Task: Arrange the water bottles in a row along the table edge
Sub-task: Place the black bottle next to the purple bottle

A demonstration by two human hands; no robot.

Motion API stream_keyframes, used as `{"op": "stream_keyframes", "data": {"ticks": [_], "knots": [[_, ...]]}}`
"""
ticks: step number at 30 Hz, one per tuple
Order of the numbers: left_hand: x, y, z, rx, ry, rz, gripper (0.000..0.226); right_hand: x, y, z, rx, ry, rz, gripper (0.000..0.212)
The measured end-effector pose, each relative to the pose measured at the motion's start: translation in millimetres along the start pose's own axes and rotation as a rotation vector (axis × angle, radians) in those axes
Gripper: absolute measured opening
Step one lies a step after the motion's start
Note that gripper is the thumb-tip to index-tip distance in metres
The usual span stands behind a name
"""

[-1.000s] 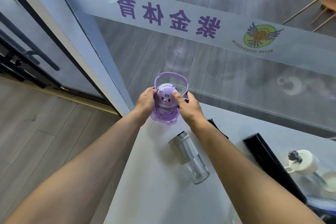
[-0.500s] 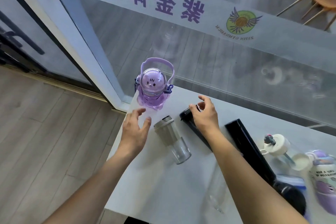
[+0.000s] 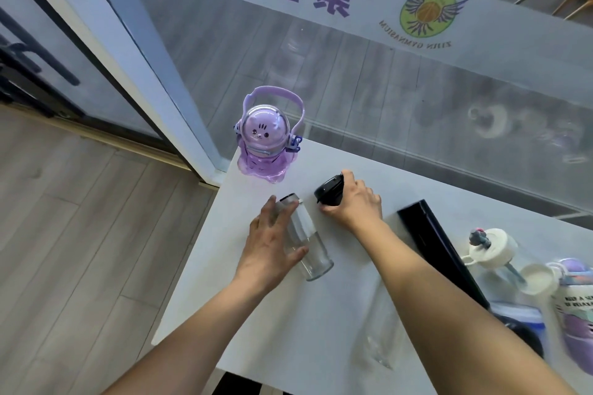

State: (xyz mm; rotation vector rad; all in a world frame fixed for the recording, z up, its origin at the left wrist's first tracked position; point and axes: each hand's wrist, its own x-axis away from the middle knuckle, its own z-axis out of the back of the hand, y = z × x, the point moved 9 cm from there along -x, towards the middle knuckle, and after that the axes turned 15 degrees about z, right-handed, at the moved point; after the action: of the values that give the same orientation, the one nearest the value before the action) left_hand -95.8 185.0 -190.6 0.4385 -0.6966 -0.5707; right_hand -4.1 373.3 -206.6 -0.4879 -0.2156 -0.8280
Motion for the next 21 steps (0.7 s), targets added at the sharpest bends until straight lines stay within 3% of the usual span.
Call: {"op": "stream_keyframes", "data": {"ticks": [4,11,14,21], "knots": [[6.0,-5.0,3.9,0.047,-0.005,0.017,0.086,-0.4,-4.1,9.8,-0.094,0.095,0.026,0.074],[11.3,0.8,9.1,0.057,-0.009,0.017,0.088,18.9,-18.2,84.4,-0.546,0.5,0.107,0.085],[12.4,0.6,11.5,0.039,0.009,0.02,0.09,24.2,-17.0,94.3,-0.709,0.52,0.133,0.096],[14.3,-0.6,12.6,0.035,0.009,0.021,0.09,29.0,-26.3,89.2,-0.711,0.569,0.268,0.076]]}}
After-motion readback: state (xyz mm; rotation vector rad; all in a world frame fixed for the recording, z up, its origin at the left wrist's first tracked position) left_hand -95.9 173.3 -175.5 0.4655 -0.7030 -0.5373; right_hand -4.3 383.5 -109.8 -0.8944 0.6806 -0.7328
